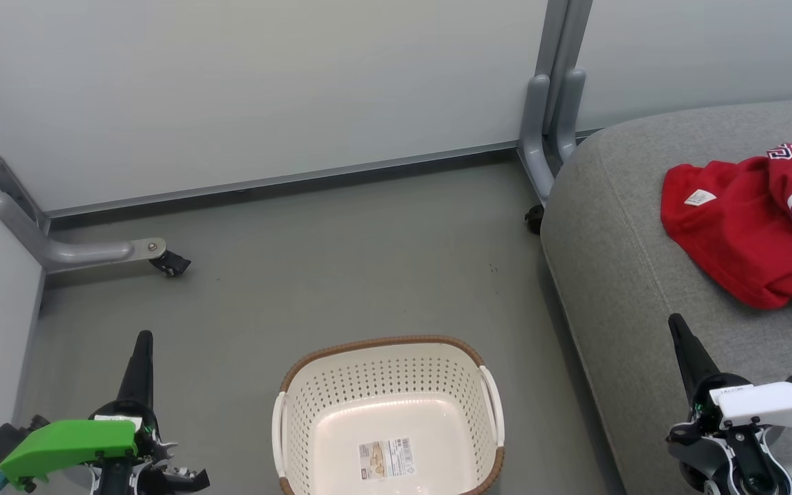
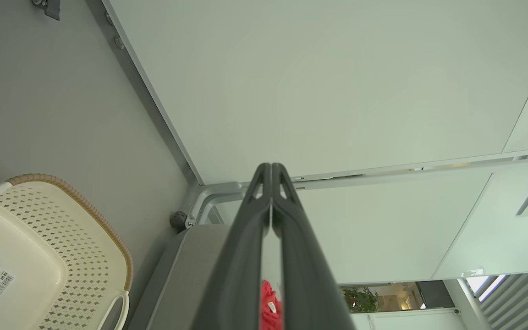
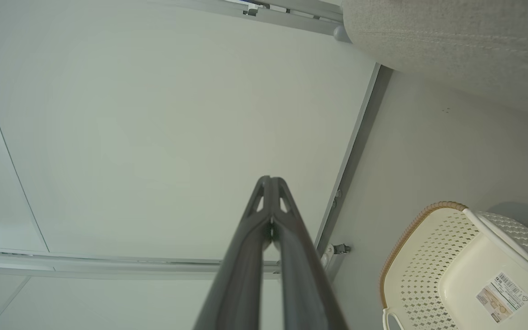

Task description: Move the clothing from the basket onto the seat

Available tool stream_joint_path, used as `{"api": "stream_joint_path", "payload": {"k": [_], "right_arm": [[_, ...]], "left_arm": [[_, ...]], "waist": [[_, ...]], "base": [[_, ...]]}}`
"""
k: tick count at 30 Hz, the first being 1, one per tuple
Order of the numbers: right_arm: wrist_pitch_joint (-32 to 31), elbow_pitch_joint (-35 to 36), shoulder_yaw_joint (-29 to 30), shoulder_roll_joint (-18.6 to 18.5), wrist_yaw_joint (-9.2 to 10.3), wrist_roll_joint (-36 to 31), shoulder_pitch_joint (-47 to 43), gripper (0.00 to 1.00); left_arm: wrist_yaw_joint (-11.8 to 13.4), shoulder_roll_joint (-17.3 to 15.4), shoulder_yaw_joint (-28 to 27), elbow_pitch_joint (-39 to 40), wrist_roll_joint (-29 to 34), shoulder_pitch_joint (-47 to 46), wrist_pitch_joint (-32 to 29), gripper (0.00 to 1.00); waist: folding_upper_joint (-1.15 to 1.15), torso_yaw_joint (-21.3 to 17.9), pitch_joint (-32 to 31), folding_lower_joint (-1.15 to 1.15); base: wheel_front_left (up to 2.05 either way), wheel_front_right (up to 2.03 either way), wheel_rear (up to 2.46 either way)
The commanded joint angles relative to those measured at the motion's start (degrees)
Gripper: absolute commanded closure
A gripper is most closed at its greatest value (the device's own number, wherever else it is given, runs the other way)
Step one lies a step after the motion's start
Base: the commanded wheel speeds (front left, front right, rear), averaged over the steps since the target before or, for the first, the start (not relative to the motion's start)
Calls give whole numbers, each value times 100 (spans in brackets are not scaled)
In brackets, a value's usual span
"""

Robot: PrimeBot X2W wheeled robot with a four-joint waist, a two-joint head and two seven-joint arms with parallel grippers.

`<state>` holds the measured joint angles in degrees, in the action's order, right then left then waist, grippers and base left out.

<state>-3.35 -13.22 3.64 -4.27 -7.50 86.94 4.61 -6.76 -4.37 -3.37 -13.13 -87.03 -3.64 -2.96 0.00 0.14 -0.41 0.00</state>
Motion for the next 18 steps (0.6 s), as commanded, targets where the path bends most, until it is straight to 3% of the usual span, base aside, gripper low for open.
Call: {"api": "stream_joint_path", "payload": {"k": [1, 18], "right_arm": [[-45, -10, 37, 1, 1, 113, 100, 100], [-215, -86, 162, 37, 2, 685, 180, 100]], "left_arm": [[-34, -19, -31, 0, -129, -141, -36, 100], [-93, 4, -136, -92, -721, -301, -217, 100]], "waist": [[0, -1, 4, 0], [0, -14, 59, 0]], "base": [[0, 0, 0], [0, 0, 0]]}}
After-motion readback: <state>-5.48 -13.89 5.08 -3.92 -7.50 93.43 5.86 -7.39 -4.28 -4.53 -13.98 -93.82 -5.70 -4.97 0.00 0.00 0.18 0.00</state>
